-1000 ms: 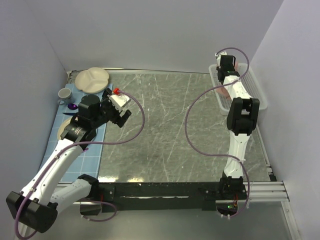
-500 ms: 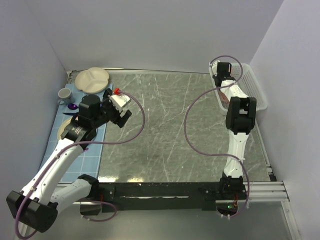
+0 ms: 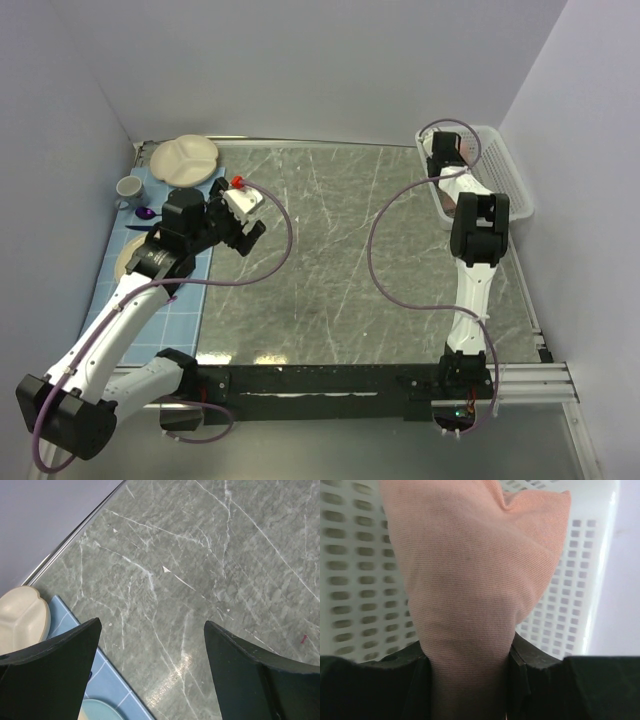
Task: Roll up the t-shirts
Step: Place the T-shirt in the bin.
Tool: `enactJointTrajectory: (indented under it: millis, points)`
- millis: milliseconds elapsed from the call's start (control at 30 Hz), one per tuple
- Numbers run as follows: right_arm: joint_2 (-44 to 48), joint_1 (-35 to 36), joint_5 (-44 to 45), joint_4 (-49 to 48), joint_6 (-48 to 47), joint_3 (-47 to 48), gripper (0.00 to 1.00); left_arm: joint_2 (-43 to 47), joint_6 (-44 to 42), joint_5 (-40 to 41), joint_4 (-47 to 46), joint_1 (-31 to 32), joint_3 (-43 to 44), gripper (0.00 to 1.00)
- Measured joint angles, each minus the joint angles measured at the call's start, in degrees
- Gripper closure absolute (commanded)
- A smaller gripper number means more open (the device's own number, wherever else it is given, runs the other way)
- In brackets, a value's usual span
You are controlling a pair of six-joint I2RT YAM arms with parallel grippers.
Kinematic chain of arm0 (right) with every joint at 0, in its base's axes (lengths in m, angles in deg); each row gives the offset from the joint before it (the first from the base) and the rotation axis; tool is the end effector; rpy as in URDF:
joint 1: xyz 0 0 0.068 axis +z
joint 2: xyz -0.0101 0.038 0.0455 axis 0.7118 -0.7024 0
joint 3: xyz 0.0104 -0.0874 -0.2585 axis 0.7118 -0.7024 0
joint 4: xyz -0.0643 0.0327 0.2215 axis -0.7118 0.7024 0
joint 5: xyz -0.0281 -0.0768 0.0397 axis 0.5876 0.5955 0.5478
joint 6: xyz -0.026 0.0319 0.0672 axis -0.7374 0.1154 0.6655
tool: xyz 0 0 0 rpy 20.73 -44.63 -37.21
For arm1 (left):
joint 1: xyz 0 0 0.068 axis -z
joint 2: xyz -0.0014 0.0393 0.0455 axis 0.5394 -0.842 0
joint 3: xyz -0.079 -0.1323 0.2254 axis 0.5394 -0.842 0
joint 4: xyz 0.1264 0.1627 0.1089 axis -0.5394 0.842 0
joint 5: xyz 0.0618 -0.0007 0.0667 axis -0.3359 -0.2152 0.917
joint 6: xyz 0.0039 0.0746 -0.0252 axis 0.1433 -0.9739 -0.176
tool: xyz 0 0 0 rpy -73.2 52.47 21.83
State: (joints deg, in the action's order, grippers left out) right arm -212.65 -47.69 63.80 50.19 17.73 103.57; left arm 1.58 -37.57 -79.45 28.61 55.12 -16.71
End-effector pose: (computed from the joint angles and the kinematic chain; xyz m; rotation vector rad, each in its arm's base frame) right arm 0.5291 -0.0517 0.1707 -0.5702 2.2209 -0.9543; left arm 0.1986 -0.1019 0.3414 0.9006 1.6945 -0.2614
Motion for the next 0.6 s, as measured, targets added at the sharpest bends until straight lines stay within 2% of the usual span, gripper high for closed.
enactJointTrajectory:
  millis: [300, 433, 600]
  points:
    - [0.13, -1.33, -0.26, -1.42, -2.08, -2.34, 1.00, -0.02, 0.48, -0.74, -0.44, 0.00, -1.27, 0.10]
    - [0.55, -0.35, -0.68, -2.54, -3.32, -6.29, 1.00, -0.02, 0.98, -1.01, -0.46, 0.00, -1.38, 0.09]
    - [0.50, 1.77, -1.88, -1.18, -1.60, -5.33, 1.00, -0.02, 1.05, -1.01, -0.31, 0.00, -1.38, 0.09]
